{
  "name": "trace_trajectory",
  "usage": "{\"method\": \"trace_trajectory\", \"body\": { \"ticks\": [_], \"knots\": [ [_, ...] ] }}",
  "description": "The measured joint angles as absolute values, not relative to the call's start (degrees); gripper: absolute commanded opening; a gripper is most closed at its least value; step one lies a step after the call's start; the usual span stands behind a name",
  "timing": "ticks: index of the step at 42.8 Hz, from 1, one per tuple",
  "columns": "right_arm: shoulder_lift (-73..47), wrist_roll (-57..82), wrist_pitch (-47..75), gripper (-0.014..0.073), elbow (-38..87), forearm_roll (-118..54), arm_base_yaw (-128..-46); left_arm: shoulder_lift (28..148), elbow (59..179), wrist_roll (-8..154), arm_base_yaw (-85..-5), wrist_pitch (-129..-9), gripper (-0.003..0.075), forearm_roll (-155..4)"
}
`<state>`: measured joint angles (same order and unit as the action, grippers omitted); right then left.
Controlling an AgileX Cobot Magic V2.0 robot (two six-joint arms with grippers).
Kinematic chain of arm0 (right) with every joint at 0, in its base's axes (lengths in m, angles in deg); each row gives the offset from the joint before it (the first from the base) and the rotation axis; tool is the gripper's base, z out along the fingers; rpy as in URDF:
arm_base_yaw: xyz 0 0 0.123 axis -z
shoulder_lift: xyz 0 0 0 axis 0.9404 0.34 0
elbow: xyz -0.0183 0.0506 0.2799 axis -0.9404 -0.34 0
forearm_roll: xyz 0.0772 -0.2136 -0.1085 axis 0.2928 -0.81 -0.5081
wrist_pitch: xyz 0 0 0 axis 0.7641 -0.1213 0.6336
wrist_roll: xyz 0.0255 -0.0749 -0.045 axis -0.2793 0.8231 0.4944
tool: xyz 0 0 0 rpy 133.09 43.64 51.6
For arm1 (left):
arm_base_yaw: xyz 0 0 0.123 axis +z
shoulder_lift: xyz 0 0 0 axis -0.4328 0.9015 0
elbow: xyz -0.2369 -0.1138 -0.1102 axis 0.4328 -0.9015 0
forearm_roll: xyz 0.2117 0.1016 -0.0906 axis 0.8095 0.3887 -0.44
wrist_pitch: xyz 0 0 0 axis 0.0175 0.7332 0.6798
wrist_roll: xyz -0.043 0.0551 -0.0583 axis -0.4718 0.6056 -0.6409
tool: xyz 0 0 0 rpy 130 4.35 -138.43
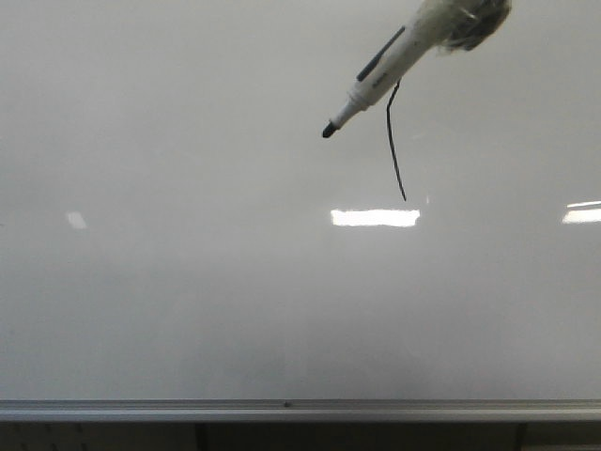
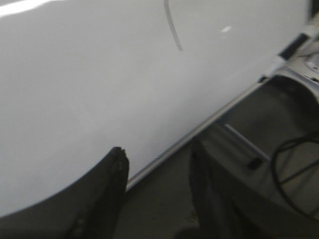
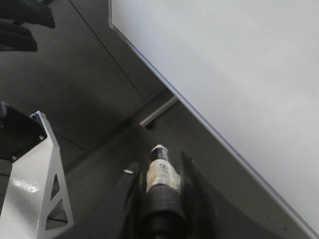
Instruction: Write number 1 on whiteboard
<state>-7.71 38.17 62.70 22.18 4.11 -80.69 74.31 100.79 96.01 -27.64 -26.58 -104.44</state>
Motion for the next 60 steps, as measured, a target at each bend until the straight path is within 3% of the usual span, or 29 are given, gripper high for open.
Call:
{"method": "trace_trajectory", "body": {
  "ticks": [11, 30, 46, 51, 60],
  "knots": [
    [-5.55, 38.17, 65.31, -0.0059, 22.18, 4.11, -85.61, 82.19, 103.25, 99.1, -33.53, -18.77, 0.0462, -107.73],
    [-4.19, 39.92, 64.75, -0.0059, 22.31, 9.16, -89.7, 96.38, 109.87, 99.31, -53.78, -22.61, 0.0462, -106.62],
    [-4.19, 40.99, 65.7, -0.0059, 22.31, 10.88, -89.7, 105.92, 116.97, 99.31, -59.73, -23.94, 0.0453, -105.17],
    [-4.19, 40.99, 66.27, -0.0059, 22.31, 11.18, -89.7, 107.09, 117.82, 99.31, -60.36, -24.08, 0.0365, -105.17],
    [-4.19, 40.99, 66.47, -0.0059, 22.31, 11.28, -89.7, 107.29, 117.95, 99.31, -60.38, -23.97, 0.0056, -105.02]
  ]
}}
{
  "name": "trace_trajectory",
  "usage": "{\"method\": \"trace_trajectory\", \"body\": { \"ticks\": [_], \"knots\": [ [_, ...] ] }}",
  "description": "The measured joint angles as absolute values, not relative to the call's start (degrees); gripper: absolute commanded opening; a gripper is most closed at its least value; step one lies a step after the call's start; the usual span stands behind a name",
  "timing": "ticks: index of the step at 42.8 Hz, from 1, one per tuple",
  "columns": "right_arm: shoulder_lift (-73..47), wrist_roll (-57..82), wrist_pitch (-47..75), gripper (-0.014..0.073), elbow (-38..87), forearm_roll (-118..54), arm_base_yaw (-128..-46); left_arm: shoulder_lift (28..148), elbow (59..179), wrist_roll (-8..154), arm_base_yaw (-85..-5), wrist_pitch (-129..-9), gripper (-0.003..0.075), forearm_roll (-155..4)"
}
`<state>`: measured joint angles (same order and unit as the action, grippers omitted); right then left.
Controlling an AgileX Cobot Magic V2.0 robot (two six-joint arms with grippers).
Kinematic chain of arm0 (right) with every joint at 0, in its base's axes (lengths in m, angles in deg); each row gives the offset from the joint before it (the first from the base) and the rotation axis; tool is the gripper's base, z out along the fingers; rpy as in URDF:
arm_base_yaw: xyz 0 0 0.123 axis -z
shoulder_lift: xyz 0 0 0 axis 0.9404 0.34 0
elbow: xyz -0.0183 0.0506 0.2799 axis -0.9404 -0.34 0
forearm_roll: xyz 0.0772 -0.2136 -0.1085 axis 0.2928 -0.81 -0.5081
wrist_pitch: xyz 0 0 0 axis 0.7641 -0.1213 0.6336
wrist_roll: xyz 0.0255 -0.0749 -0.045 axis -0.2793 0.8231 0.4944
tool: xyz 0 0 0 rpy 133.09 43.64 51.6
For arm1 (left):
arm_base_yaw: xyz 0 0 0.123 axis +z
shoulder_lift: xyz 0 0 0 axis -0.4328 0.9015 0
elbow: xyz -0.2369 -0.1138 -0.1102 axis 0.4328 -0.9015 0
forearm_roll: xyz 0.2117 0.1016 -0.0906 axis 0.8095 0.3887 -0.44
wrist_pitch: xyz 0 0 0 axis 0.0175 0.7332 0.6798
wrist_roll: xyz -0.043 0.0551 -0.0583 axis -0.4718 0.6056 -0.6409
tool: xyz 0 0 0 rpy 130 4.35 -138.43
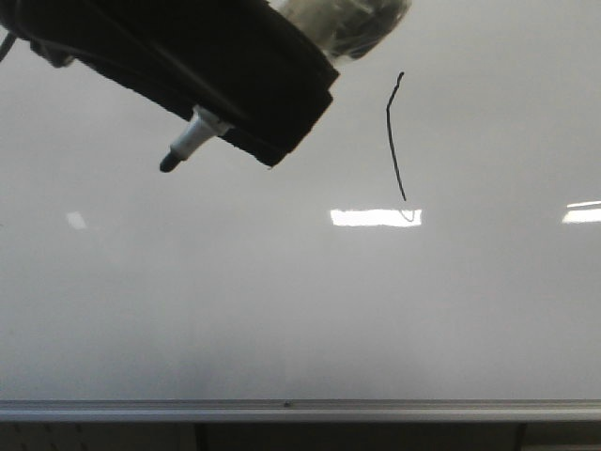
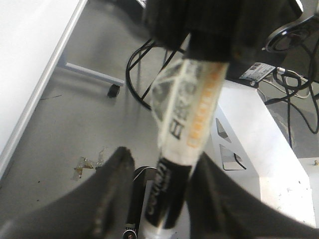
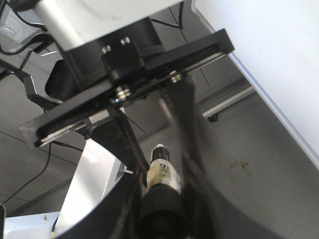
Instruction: Write number 1 on whiteboard
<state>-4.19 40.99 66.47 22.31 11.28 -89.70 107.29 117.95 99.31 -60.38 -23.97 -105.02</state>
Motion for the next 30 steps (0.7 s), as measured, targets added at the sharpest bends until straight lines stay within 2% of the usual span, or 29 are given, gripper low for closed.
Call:
{"method": "trace_trajectory", "body": {
  "ticks": [2, 7, 10, 21, 30],
  "knots": [
    [-4.19, 40.99, 66.27, -0.0059, 22.31, 11.28, -89.7, 107.29, 117.95, 99.43, -60.49, -23.68, -0.0015, -105.02],
    [-4.1, 40.99, 66.2, -0.0056, 22.31, 11.4, -89.7, 107.29, 117.95, 100.55, -60.74, -22.54, -0.002, -104.92],
    [-4.1, 40.99, 66.2, -0.0022, 22.31, 11.4, -89.7, 107.29, 117.95, 100.55, -60.74, -22.54, -0.002, -104.92],
    [-4.09, 40.99, 64.16, 0.0335, 22.31, 11.4, -89.7, 107.29, 118.19, 100.42, -60.74, -23.84, -0.002, -103.23],
    [-5.56, 40.99, 58.15, 0.0335, 22.31, 11.09, -87.44, 107.29, 118.19, 94.49, -58.79, -29.7, -0.002, -96.17]
  ]
}}
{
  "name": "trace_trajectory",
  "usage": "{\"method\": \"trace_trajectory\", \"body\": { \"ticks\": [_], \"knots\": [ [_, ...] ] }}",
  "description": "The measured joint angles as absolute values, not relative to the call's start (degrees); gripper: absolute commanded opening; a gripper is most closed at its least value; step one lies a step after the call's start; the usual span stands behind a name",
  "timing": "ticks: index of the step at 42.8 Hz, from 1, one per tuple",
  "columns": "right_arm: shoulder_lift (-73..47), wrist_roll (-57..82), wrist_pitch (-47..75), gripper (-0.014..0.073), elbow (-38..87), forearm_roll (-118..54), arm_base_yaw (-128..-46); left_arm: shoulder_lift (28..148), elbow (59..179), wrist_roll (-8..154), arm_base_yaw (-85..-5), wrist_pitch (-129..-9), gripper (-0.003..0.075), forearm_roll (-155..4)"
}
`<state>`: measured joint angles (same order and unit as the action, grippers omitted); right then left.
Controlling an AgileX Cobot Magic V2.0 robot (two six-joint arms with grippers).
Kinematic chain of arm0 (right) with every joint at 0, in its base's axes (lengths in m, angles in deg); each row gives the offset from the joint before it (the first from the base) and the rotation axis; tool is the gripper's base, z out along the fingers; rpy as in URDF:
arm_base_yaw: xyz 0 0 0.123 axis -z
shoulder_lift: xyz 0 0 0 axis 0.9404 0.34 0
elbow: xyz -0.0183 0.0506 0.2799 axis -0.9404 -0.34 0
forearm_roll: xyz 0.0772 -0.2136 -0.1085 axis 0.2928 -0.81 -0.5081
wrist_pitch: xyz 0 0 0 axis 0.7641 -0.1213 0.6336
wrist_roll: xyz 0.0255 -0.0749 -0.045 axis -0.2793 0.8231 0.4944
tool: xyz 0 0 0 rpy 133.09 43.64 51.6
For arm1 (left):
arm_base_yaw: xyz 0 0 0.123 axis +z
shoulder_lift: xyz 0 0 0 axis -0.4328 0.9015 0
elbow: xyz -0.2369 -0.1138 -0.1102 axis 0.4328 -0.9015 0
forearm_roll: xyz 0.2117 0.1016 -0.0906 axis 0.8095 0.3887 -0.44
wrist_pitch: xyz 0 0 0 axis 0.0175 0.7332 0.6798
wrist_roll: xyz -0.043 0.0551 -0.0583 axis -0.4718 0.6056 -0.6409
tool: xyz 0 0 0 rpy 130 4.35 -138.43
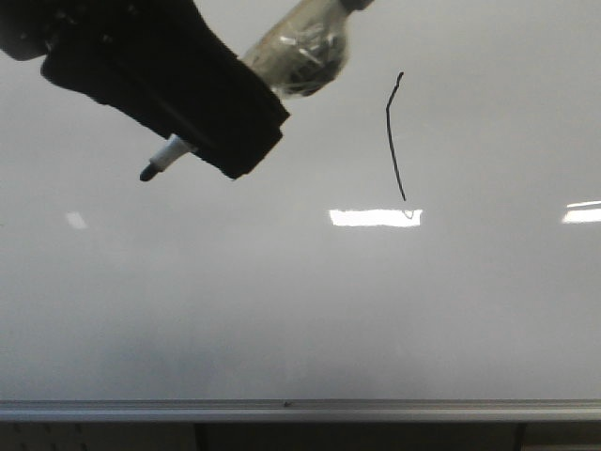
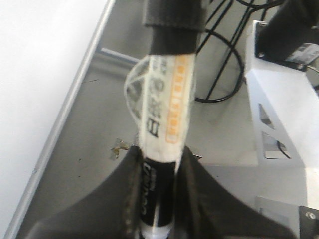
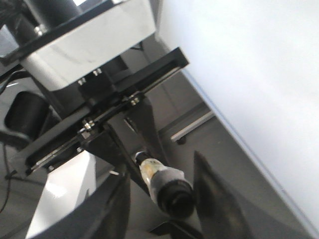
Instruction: Write number 1 on whiteboard
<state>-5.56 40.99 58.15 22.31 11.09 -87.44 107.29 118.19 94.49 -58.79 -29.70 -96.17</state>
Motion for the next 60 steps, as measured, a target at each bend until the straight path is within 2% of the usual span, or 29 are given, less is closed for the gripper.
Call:
{"method": "trace_trajectory", "body": {
  "ticks": [4, 9, 18, 26, 35, 57, 60],
  "knots": [
    [-8.01, 40.41, 56.41, 0.0305, 22.31, 9.6, -84.93, 107.29, 118.19, 89.28, -55.42, -33.95, -0.002, -92.71],
    [-11.8, 38.73, 54.07, 0.0217, 21.31, 7.48, -81.82, 107.29, 118.08, 81.55, -49.33, -38.25, -0.002, -90.93],
    [-20.5, 37.46, 47.51, -0.0073, 13.36, 6.91, -77.79, 107.29, 116.65, 74.36, -35.57, -44.53, -0.002, -90.95],
    [-28.87, 37.17, 43.5, -0.0059, 5.17, 6.8, -76.87, 107.29, 114.24, 73.3, -25.97, -46.74, -0.002, -90.81],
    [-33.61, 37.12, 43.27, -0.0059, 1.65, 6.8, -76.87, 107.52, 112.08, 72.51, -19.31, -51.45, -0.002, -90.55],
    [-33.55, 37.03, 43.27, -0.0059, 1.55, 6.8, -76.87, 121.46, 112.09, 72.51, -17.83, -58.44, -0.0018, -90.46],
    [-33.55, 37.03, 43.27, -0.0059, 1.55, 6.8, -76.87, 122.05, 112.09, 72.87, -17.83, -59.13, 0.0004, -90.46]
  ]
}}
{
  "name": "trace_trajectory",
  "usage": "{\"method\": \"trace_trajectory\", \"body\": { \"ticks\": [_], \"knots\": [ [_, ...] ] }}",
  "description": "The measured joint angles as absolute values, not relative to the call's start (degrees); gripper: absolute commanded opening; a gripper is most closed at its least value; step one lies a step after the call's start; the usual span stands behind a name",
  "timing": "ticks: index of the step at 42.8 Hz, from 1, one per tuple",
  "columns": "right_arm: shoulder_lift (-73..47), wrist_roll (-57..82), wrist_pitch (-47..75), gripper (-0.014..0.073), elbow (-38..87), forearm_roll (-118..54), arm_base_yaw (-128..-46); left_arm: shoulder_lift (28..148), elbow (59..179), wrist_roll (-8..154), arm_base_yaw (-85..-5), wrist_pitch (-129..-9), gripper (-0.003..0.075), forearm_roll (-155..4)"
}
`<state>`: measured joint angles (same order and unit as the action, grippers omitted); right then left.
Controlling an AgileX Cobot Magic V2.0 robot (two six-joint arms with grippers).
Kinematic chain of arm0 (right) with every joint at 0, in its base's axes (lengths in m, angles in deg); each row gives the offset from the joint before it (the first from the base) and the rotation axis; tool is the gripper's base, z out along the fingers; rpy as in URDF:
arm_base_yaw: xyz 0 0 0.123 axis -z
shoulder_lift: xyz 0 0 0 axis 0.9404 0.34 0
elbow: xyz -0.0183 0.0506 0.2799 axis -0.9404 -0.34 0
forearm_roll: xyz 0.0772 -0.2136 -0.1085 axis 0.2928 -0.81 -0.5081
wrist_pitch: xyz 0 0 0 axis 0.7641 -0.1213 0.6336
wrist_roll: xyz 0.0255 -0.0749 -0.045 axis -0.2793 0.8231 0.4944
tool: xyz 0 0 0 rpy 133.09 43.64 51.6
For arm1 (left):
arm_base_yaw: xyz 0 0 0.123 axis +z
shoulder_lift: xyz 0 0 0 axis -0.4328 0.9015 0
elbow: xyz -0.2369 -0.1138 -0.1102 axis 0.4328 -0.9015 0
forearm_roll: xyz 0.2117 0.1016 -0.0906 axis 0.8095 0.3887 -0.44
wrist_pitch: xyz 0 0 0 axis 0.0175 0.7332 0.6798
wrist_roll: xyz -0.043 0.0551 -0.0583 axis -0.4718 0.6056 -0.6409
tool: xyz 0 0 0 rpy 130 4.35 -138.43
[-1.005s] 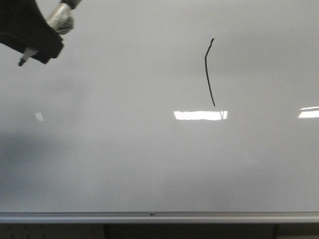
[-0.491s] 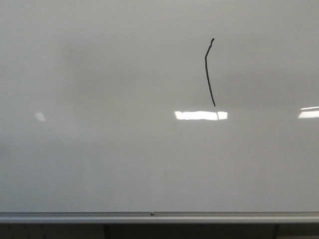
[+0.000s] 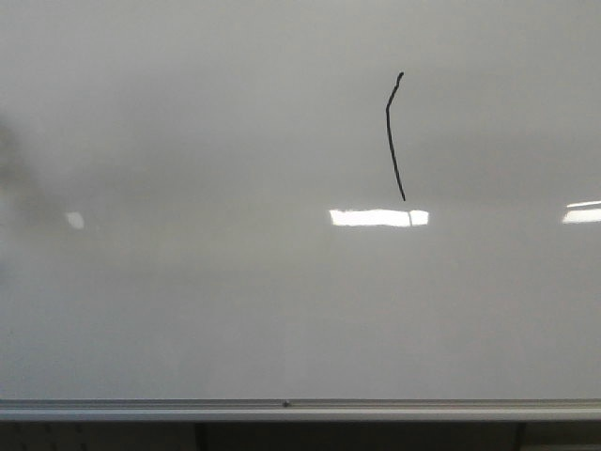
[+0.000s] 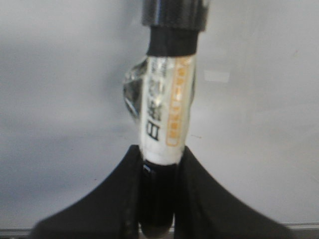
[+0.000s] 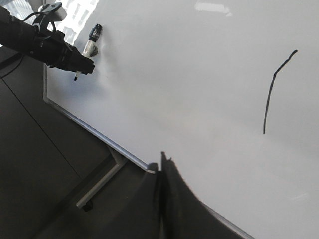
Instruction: Write number 1 on whiteboard
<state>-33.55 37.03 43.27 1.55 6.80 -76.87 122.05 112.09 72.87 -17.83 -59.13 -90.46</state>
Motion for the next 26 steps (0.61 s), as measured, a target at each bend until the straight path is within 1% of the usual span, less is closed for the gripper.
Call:
{"method": "trace_trajectory", "body": {
  "ticks": [2, 10, 13, 16, 22, 26],
  "knots": [
    [-33.55, 37.03, 43.27, -0.0059, 1.55, 6.8, -76.87, 122.32, 112.09, 73.42, -17.83, -59.52, 0.0032, -90.46],
    [-33.55, 37.03, 43.27, -0.0059, 1.55, 6.8, -76.87, 123.86, 112.09, 73.75, -17.83, -62.0, 0.0214, -90.46],
    [-33.55, 37.03, 43.27, -0.0059, 1.55, 6.8, -76.87, 124.59, 112.09, 73.75, -17.83, -62.56, 0.0272, -90.46],
    [-33.55, 37.03, 43.27, -0.0059, 1.55, 6.8, -76.87, 125.15, 112.09, 73.75, -17.83, -63.09, 0.0314, -90.46],
    [-33.55, 37.03, 43.27, -0.0059, 1.55, 6.8, -76.87, 126.01, 112.09, 73.75, -17.83, -63.78, 0.0374, -90.46],
    [-33.55, 37.03, 43.27, -0.0059, 1.55, 6.8, -76.87, 126.01, 112.09, 73.75, -17.83, -64.01, 0.038, -90.21]
  ]
}}
